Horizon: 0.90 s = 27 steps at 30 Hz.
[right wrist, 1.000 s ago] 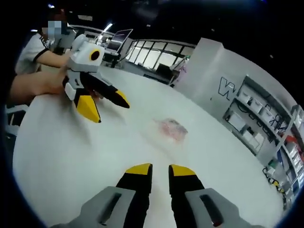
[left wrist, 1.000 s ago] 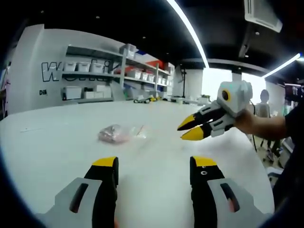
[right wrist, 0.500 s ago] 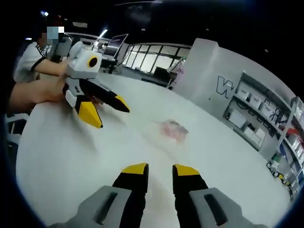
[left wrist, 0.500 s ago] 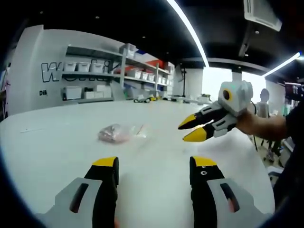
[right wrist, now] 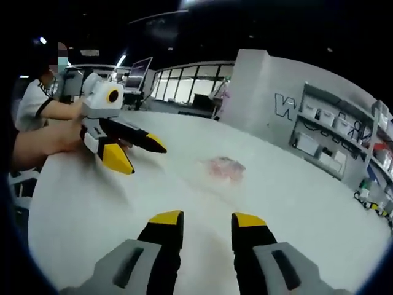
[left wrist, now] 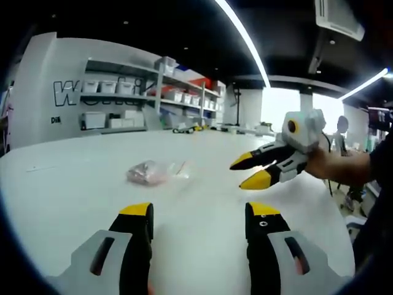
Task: Open the resealable bag by pulling the two sides of the seal apart until the entire bag opening is separated and visibly accessible.
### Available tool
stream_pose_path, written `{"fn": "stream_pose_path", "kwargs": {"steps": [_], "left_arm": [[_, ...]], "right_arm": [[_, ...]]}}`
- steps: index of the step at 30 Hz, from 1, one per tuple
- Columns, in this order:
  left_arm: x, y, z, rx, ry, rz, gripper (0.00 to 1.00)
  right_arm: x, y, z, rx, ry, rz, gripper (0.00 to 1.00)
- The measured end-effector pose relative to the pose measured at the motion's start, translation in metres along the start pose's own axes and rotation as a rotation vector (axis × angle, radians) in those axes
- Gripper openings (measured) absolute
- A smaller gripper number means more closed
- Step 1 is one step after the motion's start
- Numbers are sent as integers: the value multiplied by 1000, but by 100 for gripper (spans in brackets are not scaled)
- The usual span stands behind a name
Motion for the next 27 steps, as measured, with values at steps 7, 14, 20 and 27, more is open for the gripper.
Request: {"fn": "stream_pose_path", "kwargs": {"steps": [7, 14, 20, 27], "left_arm": [[0, 1, 0, -2, 3, -6, 60], [-1, 4, 1, -6, 14, -19, 60], [-2, 5, 1, -17, 12, -16, 61], [1, 16, -7, -37, -11, -5, 64]], "right_arm": [[-2, 5, -5, -9, -59, -40, 44], [3, 4, -3, -17, -68, -24, 49], [7, 5, -5, -27, -77, -21, 52], [6, 12, -3, -31, -71, -30, 60]]}}
Point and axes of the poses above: the point that each gripper's makers call its tool centre point, and the gripper's own axes: y roughly backward along the fingers, z roughly to its left, x roughly out of its underside, the point moved 8 cm from there along y, roughly backward along the fingers, and after that the axes turned 13 degrees about z, right-handed, at the moved point
